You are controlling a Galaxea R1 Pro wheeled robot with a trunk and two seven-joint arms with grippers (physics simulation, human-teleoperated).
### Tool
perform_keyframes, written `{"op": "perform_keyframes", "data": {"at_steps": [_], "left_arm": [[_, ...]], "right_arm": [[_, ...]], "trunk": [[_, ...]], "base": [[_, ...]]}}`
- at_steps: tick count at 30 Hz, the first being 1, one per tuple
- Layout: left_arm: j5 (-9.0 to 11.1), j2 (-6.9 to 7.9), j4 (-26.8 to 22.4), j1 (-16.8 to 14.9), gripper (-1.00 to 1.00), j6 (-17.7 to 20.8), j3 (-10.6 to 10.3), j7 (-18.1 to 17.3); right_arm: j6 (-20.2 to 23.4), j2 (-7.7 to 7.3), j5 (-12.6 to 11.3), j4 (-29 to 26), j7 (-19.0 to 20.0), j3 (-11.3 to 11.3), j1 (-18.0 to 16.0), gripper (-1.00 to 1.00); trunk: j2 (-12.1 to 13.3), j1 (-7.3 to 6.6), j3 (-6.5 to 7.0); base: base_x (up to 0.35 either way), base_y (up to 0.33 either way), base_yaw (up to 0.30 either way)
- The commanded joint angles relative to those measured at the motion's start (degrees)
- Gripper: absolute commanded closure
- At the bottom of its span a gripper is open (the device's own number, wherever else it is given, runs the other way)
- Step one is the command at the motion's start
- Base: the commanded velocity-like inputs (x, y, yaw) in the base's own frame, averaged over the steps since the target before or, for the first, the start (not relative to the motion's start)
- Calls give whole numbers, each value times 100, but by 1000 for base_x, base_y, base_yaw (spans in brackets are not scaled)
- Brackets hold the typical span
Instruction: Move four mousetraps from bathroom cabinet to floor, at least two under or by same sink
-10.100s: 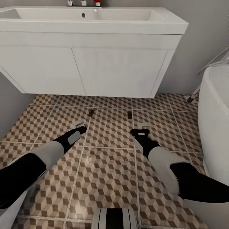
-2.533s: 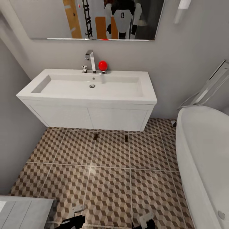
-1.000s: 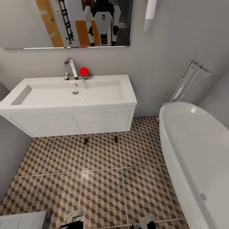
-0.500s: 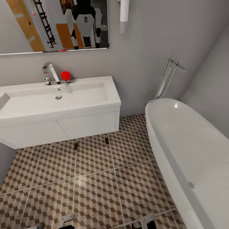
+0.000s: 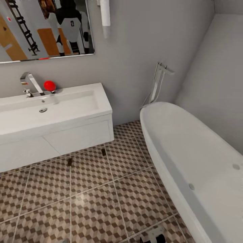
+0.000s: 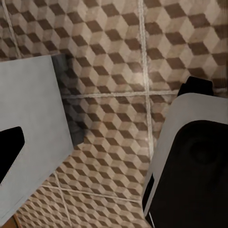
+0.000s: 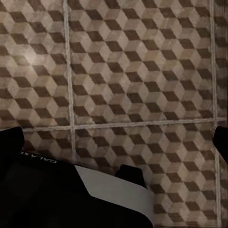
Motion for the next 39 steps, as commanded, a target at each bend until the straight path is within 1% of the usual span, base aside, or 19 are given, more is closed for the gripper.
{"op": "perform_keyframes", "data": {"at_steps": [1,16,39], "left_arm": [[39,0,-1,4,-100,-10,-40,13],[39,4,1,15,-100,-11,-40,11],[39,2,1,16,-100,-11,-39,11]], "right_arm": [[-2,1,30,10,-59,44,-3,-100],[-2,-5,4,15,-59,44,-3,-100],[-2,-5,35,17,-59,44,-1,-100]], "trunk": [[-4,1,1],[-4,1,75],[-4,1,199]], "base": [[0,0,-273],[0,0,-269],[0,0,-261]]}}
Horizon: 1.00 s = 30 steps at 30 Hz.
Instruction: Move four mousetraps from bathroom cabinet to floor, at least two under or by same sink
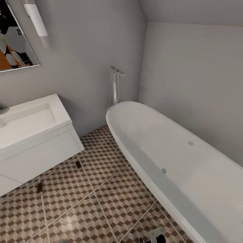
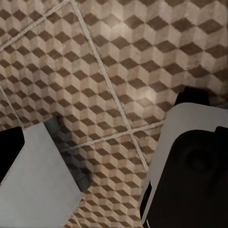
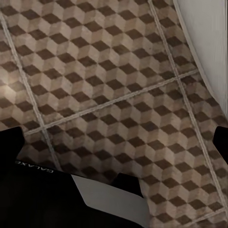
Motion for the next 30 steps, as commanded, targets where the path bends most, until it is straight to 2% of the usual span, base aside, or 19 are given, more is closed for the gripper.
{"op": "perform_keyframes", "data": {"at_steps": [1,30], "left_arm": [[39,0,-1,0,-100,-10,-40,13],[39,2,-1,1,-100,-10,-39,13]], "right_arm": [[-2,0,33,10,-59,44,-6,-100],[-2,2,52,12,-59,44,-4,-100]], "trunk": [[-4,1,1],[-4,1,163]], "base": [[0,0,-259],[0,0,-258]]}}
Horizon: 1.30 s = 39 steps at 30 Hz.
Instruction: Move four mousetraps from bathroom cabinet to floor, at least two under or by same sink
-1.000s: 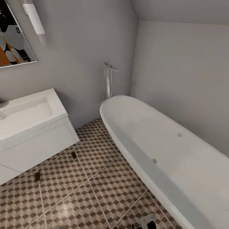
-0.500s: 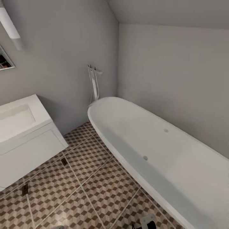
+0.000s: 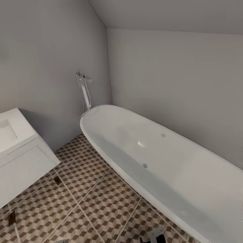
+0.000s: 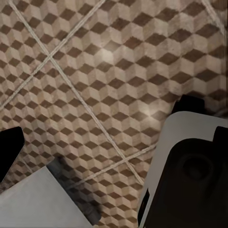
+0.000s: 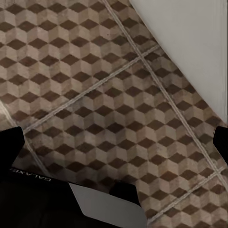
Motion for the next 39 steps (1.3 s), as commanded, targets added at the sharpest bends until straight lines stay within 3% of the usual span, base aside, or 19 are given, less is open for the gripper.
{"op": "perform_keyframes", "data": {"at_steps": [1,12,20,29,35,39], "left_arm": [[39,1,-1,0,-100,-10,-40,13],[54,-24,-1,-1,-100,-15,-32,8],[76,-277,-23,0,-100,-27,0,6],[79,-389,-65,1,-100,-62,11,-39],[71,-349,-55,1,-100,-58,12,-46],[67,-223,-36,1,-100,-56,10,-53]], "right_arm": [[-2,2,30,10,-59,44,-5,-100],[-2,2,30,10,-59,44,-2,-100],[-2,2,30,10,-59,44,-2,-100],[-2,2,20,10,-59,44,-2,-100],[-2,2,14,10,-59,44,-2,-100],[-2,2,7,10,-59,44,-2,-100]], "trunk": [[-4,1,1],[-4,1,63],[-4,1,108],[-4,1,159],[-4,1,193],[-4,1,215]], "base": [[0,0,-257],[0,0,-257],[0,0,-257],[0,0,-257],[0,0,-257],[0,0,-257]]}}
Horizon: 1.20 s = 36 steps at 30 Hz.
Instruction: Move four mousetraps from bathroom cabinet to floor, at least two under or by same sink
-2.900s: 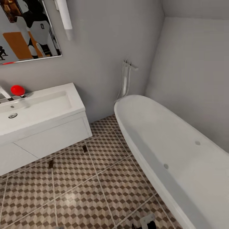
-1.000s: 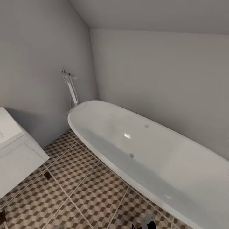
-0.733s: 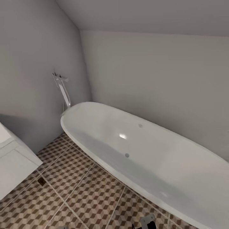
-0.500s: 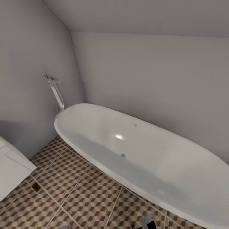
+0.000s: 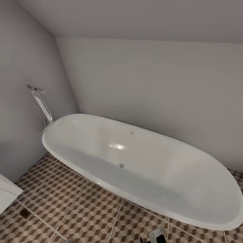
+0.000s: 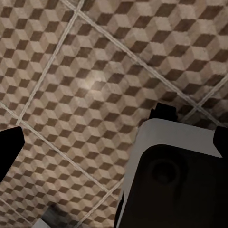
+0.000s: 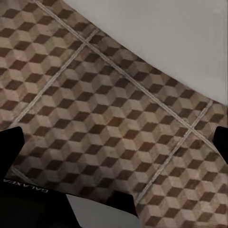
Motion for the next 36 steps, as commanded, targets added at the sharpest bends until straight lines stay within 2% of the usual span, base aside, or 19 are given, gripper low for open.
{"op": "perform_keyframes", "data": {"at_steps": [1,15,36], "left_arm": [[38,20,1,0,-100,-10,-43,13],[37,80,15,0,-100,-9,-49,6],[28,89,17,0,-100,-9,-49,1]], "right_arm": [[-2,2,29,10,-59,44,-5,-100],[-2,2,27,10,-59,44,-4,-100],[-2,2,27,10,-59,44,3,-100]], "trunk": [[-4,1,1],[-4,1,80],[-4,1,198]], "base": [[0,0,-257],[0,0,-257],[-25,0,-257]]}}
